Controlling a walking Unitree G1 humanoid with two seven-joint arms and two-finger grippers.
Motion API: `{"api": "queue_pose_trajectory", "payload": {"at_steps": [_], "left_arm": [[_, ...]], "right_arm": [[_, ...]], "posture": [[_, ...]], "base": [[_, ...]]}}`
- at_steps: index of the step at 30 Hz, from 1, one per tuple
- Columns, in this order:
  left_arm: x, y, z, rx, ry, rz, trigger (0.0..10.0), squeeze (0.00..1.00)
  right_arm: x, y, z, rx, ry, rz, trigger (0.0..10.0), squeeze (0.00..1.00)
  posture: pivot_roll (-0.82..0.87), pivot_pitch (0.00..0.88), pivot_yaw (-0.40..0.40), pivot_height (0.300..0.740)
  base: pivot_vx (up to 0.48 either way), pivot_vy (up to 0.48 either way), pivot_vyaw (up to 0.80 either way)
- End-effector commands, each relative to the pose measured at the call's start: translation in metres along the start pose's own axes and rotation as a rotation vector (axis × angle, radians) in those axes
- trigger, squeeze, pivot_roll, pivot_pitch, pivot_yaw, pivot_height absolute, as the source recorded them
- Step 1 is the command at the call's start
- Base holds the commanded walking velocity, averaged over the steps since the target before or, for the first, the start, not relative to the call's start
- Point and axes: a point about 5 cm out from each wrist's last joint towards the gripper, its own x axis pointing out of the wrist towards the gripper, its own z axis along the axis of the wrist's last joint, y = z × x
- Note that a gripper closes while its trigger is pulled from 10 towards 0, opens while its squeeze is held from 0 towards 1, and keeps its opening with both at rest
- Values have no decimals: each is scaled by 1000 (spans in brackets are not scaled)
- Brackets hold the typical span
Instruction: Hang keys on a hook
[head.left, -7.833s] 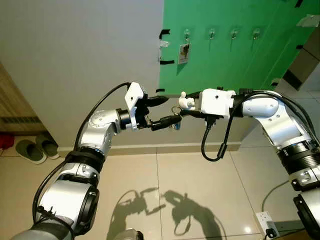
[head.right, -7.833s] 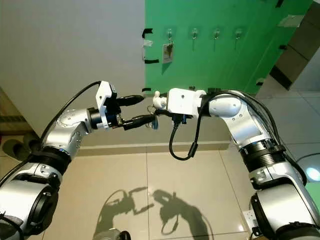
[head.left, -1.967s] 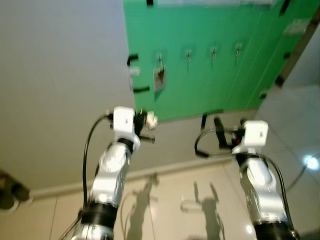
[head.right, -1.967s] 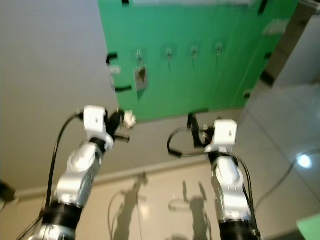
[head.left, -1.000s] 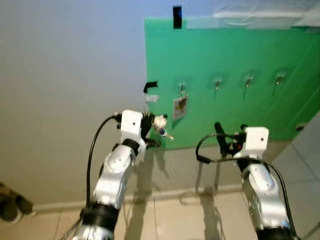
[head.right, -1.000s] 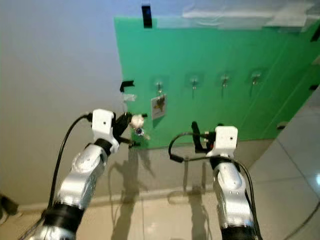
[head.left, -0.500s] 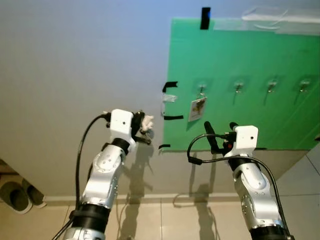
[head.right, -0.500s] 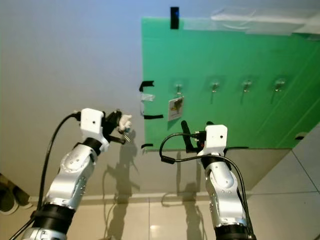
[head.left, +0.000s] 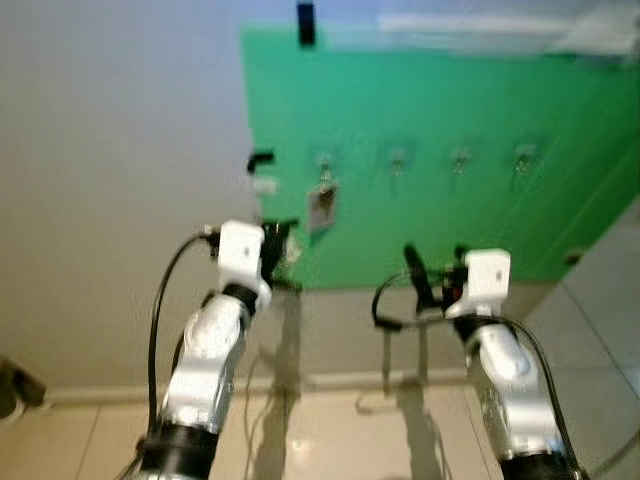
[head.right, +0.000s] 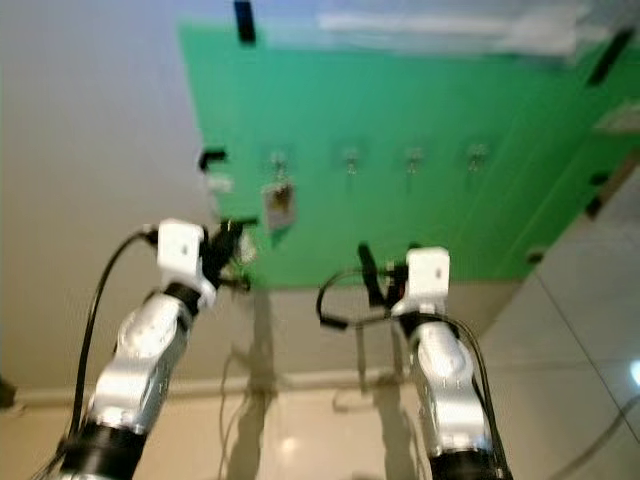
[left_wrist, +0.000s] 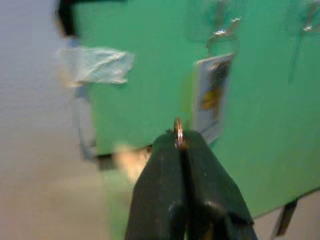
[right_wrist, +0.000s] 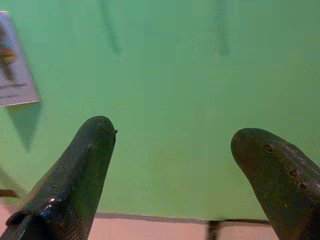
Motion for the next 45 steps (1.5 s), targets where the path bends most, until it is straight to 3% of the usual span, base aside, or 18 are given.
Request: {"api": "queue_pose_trajectory", "payload": {"at_steps": [1,5,8,10,13,17,19,22,25,28,32,39,45], "left_arm": [[5,-6,4,-29,-11,-21,10000,0],[11,-2,2,-18,28,-48,10000,0],[17,-1,-1,-44,68,-142,10000,0],[23,5,0,-15,73,-207,10000,0],[35,9,6,-65,93,-356,10000,0],[46,12,17,-97,90,-438,10000,0],[61,13,30,-120,109,-512,10000,0],[67,11,35,-131,108,-557,10000,0],[72,3,44,-149,117,-681,10000,0],[72,-2,50,-271,135,-821,10000,0],[74,-9,60,-318,155,-961,10000,0],[87,-15,78,-306,96,-931,10000,0],[89,-13,80,-298,102,-923,10000,0]], "right_arm": [[-2,-8,-1,6,17,-22,10000,0],[-1,-8,-1,5,19,-13,10000,0],[0,-6,-1,5,22,-5,10000,0],[0,-6,-1,8,24,-4,10000,0],[1,-2,-2,11,29,11,10000,0],[0,0,-2,12,29,18,10000,0],[-4,3,-4,15,36,20,10000,0],[-7,4,-5,14,38,19,10000,0],[-14,3,-6,10,40,4,10000,0],[-18,-1,-7,11,43,-23,10000,0],[-23,-2,-7,11,42,-41,10000,0],[-29,-5,-6,9,37,-74,10000,0],[-30,-3,-7,14,38,-83,10000,0]], "posture": [[-59,0,21,740],[-55,0,9,740],[-46,0,1,740],[-41,0,-3,740],[-38,0,-4,740],[-43,0,1,740],[-62,0,13,740],[-74,0,22,740],[-109,0,45,740],[-132,0,63,740],[-158,0,78,740],[-186,0,102,740],[-195,0,118,740]], "base": [[0,-472,0],[63,0,0],[0,0,0],[0,0,0],[0,0,0],[0,0,0],[0,0,0],[0,0,0],[0,0,0],[0,0,0],[0,0,0],[0,0,0],[0,0,0]]}}
